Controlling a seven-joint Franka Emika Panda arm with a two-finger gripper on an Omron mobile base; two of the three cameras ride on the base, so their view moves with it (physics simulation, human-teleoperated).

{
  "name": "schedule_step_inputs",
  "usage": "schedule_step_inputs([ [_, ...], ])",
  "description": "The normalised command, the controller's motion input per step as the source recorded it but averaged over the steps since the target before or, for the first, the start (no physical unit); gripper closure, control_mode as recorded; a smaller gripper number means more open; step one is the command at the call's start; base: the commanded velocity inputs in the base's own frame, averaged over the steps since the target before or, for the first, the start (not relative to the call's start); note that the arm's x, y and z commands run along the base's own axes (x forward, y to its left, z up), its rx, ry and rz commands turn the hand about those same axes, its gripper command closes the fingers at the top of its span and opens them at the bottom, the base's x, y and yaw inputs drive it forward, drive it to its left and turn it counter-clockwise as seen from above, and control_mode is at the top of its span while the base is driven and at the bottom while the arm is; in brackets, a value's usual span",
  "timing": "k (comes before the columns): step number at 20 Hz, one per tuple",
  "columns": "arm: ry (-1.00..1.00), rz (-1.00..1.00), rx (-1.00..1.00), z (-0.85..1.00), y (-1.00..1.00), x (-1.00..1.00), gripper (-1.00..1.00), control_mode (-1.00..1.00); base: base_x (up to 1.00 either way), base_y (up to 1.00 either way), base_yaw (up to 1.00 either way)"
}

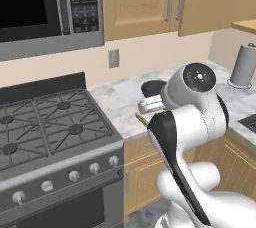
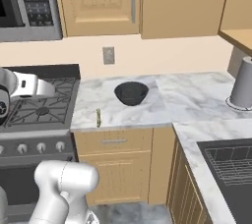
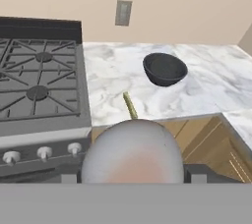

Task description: Pick the egg and butter from the fridge and place them by the bowl for mixing.

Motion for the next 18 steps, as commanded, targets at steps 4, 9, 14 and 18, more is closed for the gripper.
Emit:
schedule_step_inputs([
  [4,0.00,0.00,0.00,0.00,0.00,0.00,1.00,1.00,0.53,-0.11,0.10],
  [9,0.00,0.00,0.00,0.00,0.00,0.00,1.00,1.00,0.41,-0.44,0.13],
  [14,0.00,0.00,0.00,0.00,0.00,0.00,1.00,1.00,0.35,-0.47,0.12],
  [18,0.00,0.00,0.00,0.00,0.00,0.00,1.00,1.00,0.03,-0.18,0.02],
])
